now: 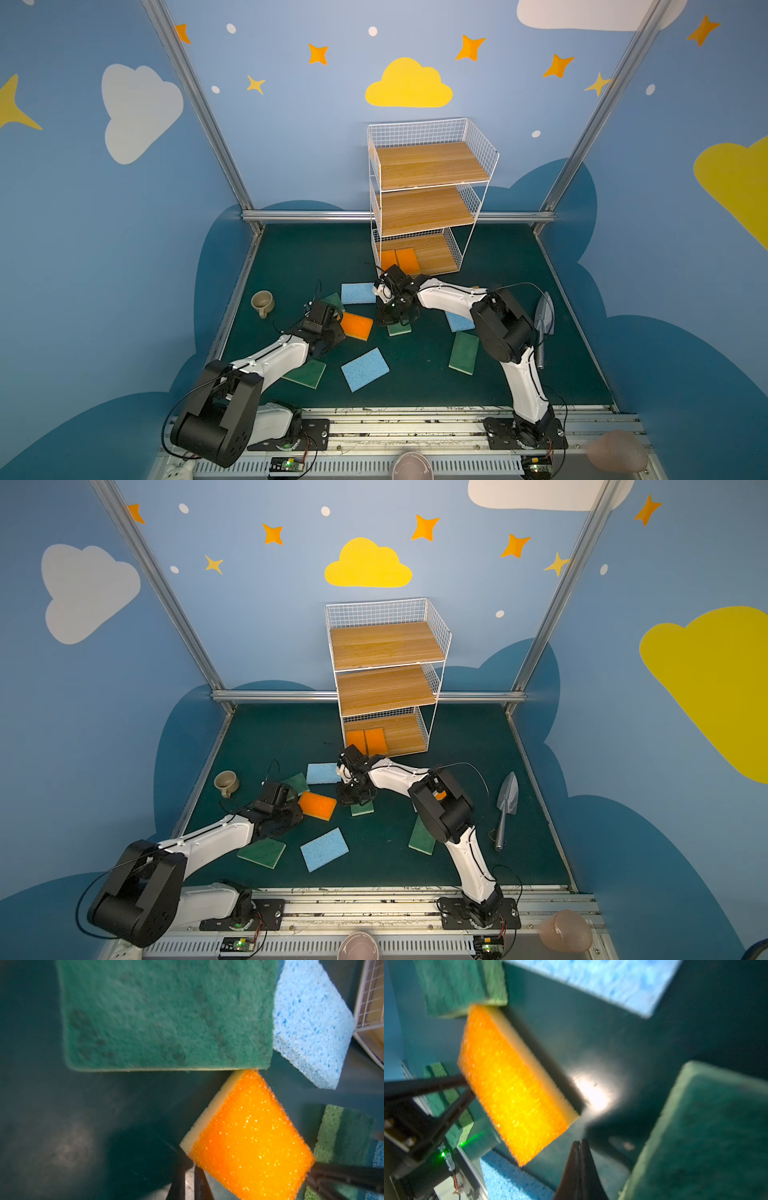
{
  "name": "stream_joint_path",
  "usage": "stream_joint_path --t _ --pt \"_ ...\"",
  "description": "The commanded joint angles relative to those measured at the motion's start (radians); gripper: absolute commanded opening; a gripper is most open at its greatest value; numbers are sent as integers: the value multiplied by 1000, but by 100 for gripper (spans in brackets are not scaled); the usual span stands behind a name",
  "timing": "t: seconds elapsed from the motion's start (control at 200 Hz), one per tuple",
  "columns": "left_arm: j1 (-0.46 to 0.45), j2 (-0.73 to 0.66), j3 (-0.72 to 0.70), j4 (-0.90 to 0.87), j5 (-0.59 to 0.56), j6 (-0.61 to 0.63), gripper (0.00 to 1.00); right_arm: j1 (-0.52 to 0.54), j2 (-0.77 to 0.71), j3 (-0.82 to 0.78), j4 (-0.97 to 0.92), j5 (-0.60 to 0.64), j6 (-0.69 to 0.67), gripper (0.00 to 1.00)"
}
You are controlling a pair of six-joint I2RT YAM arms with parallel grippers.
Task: Arrange cleaning sponges on a shelf
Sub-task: Rotate the cleaning sponge at the center of the table.
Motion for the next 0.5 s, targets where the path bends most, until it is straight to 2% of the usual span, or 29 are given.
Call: stream_joint_path --t 0.0,0.1,0.195,0.265,0.375,0.496 --pt "24 26 -20 -17 -6 32 14 10 -54 -5 -1 3 -13 0" --pt "46 63 2 -12 2 46 14 6 -70 3 -17 4 -20 0" --pt "62 87 29 -15 3 60 17 3 -83 13 -31 1 -34 11" --pt "72 96 42 -21 3 66 22 0 -85 25 -46 -1 -44 19" --pt "80 79 50 -38 13 79 41 -8 -73 52 -68 -12 -63 28" --pt "80 5 29 -60 20 85 67 -11 -60 78 -83 -16 -78 35"
